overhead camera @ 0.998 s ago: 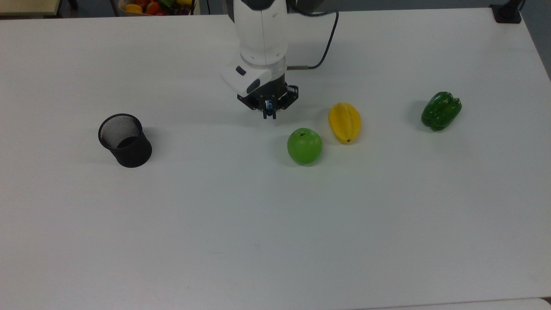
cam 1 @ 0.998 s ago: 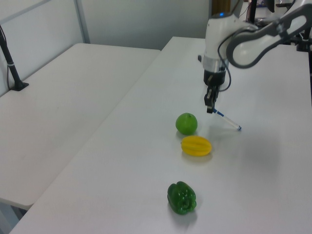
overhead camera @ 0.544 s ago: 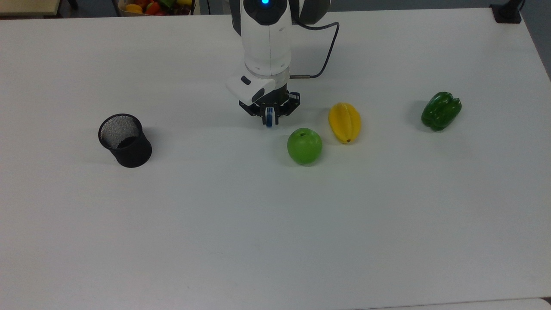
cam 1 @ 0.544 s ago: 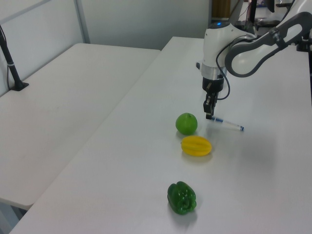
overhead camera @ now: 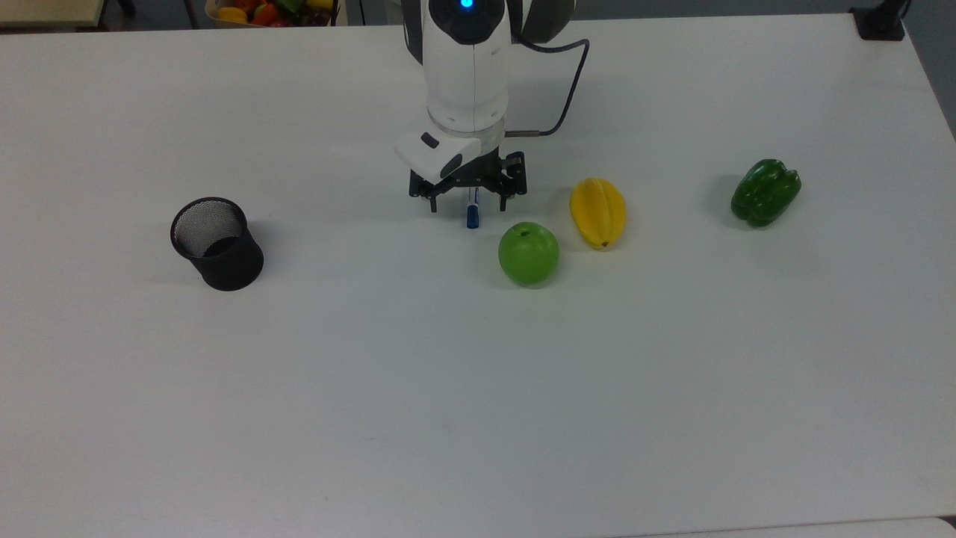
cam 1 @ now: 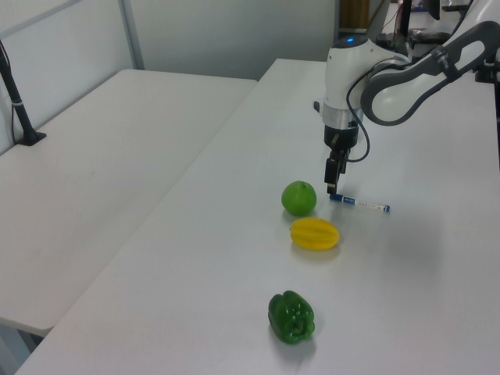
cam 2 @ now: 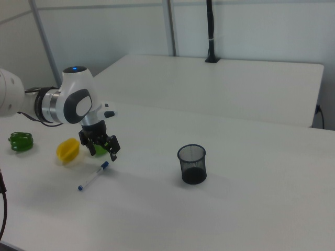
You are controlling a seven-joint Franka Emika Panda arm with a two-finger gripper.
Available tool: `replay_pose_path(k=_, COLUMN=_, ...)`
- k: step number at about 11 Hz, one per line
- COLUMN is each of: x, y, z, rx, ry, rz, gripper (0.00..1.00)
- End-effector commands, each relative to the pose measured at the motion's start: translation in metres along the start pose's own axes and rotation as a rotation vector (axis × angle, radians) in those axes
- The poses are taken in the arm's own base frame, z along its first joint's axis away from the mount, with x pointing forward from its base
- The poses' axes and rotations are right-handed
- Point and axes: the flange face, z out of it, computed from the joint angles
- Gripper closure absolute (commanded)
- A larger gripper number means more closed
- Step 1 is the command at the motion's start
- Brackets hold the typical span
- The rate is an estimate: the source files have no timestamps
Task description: Take marker pen
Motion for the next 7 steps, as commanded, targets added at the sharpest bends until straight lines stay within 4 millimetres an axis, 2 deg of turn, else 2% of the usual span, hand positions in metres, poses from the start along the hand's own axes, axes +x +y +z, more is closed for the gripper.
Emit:
replay_pose_path(k=1, x=-0.001, y=0.0, z=-0.027, rx=-0.013, ry=0.045, rz=0.016, gripper=0.0)
replay_pose_path(k=2, x=-0.002, y=0.007, z=-0.054, rx=-0.02, ry=0.044, rz=0.025, gripper=0.0)
replay_pose_path(k=4, x=0.004, y=0.027, z=-0.129, rx=-0.037, ry=0.004, rz=0.067, gripper=0.0)
replay_pose_path(k=5, x=0.0, y=0.039, z=-0.161, rx=-0.043, ry=-0.009, rz=0.091, gripper=0.0)
replay_pose_path(k=7, x=-0.023, y=0.058, z=-0.219, rx=-0.04, ry=-0.018, rz=0.133, gripper=0.0)
